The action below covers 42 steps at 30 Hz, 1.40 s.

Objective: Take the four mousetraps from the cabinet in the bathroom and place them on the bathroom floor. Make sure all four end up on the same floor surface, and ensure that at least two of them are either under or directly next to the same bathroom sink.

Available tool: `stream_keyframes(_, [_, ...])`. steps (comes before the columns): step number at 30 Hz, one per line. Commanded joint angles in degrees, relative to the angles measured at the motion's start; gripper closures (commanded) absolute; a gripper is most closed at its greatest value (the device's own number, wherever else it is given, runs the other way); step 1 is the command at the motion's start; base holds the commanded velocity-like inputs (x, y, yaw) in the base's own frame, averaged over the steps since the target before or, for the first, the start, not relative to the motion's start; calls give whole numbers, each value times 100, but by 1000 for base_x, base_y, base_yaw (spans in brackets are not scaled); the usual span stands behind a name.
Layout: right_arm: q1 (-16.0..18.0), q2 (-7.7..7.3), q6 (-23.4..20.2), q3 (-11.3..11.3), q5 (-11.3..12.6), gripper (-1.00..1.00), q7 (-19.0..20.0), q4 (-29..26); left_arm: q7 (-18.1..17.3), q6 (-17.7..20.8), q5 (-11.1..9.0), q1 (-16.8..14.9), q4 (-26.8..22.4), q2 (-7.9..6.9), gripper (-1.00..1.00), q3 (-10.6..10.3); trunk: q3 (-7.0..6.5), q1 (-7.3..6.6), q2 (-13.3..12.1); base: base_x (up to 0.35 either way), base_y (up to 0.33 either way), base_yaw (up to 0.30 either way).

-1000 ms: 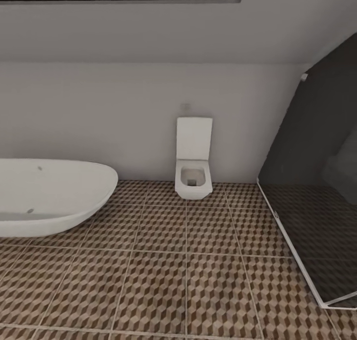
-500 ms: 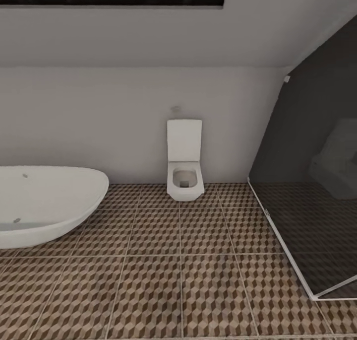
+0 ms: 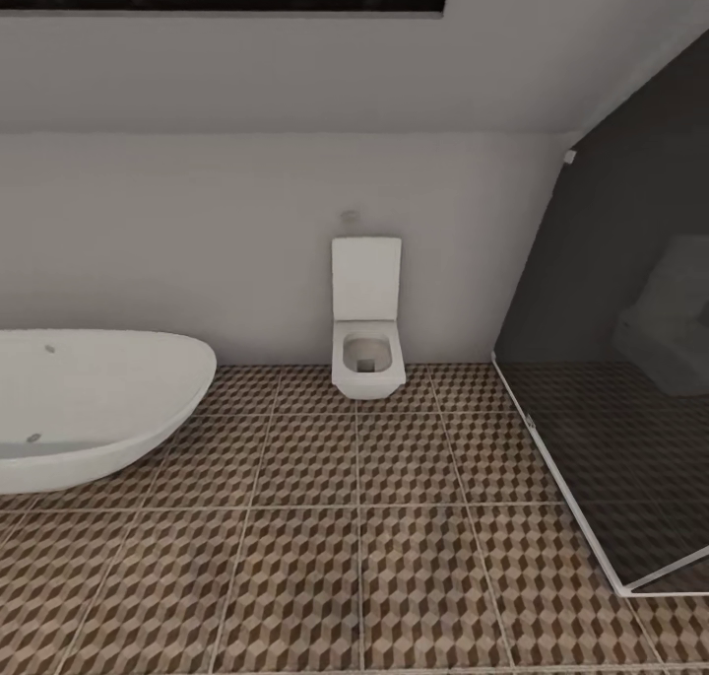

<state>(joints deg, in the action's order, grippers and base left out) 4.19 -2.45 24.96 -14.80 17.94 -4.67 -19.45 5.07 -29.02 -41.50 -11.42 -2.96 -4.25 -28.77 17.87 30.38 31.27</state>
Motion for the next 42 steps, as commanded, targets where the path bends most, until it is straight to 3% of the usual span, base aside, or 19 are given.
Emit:
stream_keyframes(1, [3, -7, 9, -49, 30, 100, -55, -111, 84, 173, 23, -1, -35, 15, 100, -40, 8, 2, 7, 0, 0, 0])
stream_keyframes(4, [8, -9, -233, -46, -239, 100, -128, -877, 89, 1442, 56, -11, -432, 23, 100, -36, 8, 2, 7, 0, 0, 0])
stream_keyframes(7, [127, -7, -1370, -37, -924, 100, -309, -1705, 219, 3053, 78, -41, -1590, -154, 100, -34, 8, 2, 7, 0, 0, 0])
stream_keyframes(9, [383, 6, -2081, -34, -1204, 100, -375, -2069, 610, 3804, 85, -60, -2487, -252, 100, -33, 8, 2, 7, 0, 0, 0])
stream_keyframes(11, [715, 41, -2414, -32, -1319, 100, -406, -2225, 1232, 4327, 88, -166, -3215, -294, 100, -28, 8, 2, 7, 0, 0, 0])
stream_keyframes(14, [1101, 71, -2614, -32, -1372, 100, -426, -2278, 1836, 4835, 87, -508, -3628, -310, 100, -25, 8, 2, 7, 0, 0, 0])
stream_keyframes(16, [1317, 81, -2712, -30, -1390, 100, -431, -2293, 2056, 5092, 86, -823, -3650, -322, 100, -9, 8, 2, 7, 0, 0, 0])
stream_keyframes(19, [1398, 87, -2713, -18, -1387, 100, -430, -2191, 2128, 4949, 83, -956, -3354, -324, 100, 0, 8, 2, 7, 0, 0, 0])
stream_keyframes(21, [1415, 101, -2565, -15, -1383, 100, -425, -2011, 2082, 4427, 82, -984, -3072, -289, 100, -8, 8, 2, 7, 0, 0, 0])
stream_keyframes(23, [1422, 131, -2340, -14, -1382, 100, -425, -1927, 1833, 3890, 81, -995, -2850, -231, 100, -12, 8, 2, 7, 0, 0, 0])
stream_keyframes(25, [1425, 155, -2213, -14, -1389, 100, -417, -1888, 1369, 3602, 81, -1000, -2743, -203, 100, -14, 8, 2, 7, 0, 0, 0])
stream_keyframes(28, [1426, 168, -2164, -14, -1396, 100, -408, -1882, 1110, 3490, 87, -1002, -2769, -190, 100, -15, 8, 2, 7, 0, 0, 0])
stream_keyframes(32, [1427, 240, -2089, -14, -1408, 100, -404, -1931, 990, 3421, 161, -1003, -3014, -306, 100, -26, 8, 2, 7, 0, 0, 0])
stream_keyframes(36, [1427, 310, -1884, -24, -1428, 100, -411, -2040, 954, 3397, 453, -1003, -3349, -435, 100, -40, 8, 2, 7, 0, 0, 0])
stream_keyframes(42, [1427, 323, -1711, -31, -1433, 100, -412, -2061, 958, 3402, 941, -1003, -4639, -556, 100, -59, 8, 2, 7, 0, 0, 0])
